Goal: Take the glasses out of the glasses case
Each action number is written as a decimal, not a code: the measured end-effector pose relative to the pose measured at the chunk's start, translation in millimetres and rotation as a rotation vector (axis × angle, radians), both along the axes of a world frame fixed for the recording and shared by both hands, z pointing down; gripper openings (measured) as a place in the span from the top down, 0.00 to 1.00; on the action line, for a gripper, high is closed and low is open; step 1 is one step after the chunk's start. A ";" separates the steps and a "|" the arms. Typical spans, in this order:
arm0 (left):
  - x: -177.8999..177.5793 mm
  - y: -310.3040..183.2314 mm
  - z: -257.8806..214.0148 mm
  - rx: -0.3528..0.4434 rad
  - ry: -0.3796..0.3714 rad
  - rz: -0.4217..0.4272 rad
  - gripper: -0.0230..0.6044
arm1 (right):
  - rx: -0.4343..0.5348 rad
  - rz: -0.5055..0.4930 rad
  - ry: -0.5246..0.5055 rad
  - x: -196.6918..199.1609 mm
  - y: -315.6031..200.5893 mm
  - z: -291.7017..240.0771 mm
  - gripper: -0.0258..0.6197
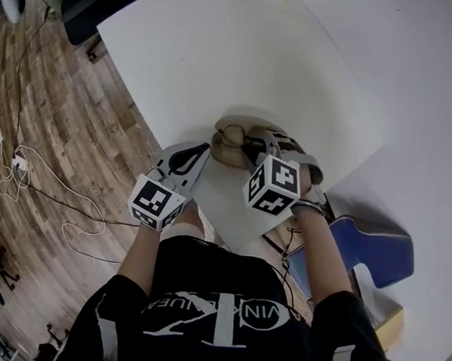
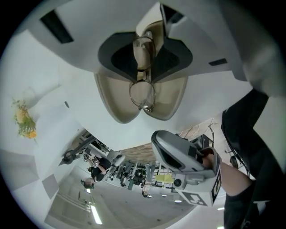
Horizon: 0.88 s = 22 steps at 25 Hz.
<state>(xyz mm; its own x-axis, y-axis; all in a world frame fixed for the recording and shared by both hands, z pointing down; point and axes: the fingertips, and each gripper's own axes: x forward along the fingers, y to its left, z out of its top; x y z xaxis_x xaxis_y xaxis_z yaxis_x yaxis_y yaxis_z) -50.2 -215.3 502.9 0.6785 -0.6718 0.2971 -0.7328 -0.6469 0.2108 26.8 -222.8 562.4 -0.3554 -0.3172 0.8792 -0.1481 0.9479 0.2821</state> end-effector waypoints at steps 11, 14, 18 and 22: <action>-0.9 3.6 6.3 0.004 0.026 0.005 0.94 | 0.121 -0.070 0.094 -3.3 -0.5 4.1 0.85; -0.4 4.2 4.9 0.003 0.032 0.004 0.94 | 0.143 -0.066 0.087 -2.9 -1.0 1.4 0.86; -0.5 3.7 3.2 -0.006 0.043 -0.001 0.94 | 0.159 -0.044 0.062 -0.2 -4.8 -3.6 0.89; -1.1 4.6 -0.1 -0.001 0.046 -0.006 0.94 | 0.159 -0.023 0.034 3.3 -4.6 -10.0 0.90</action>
<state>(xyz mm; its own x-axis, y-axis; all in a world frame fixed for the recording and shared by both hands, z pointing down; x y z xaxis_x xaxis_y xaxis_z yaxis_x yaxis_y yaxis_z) -51.4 -210.7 502.8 0.6876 -0.6755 0.2662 -0.7261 -0.6425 0.2451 30.1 -227.4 552.3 -0.3345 -0.4456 0.8304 -0.1150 0.8939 0.4333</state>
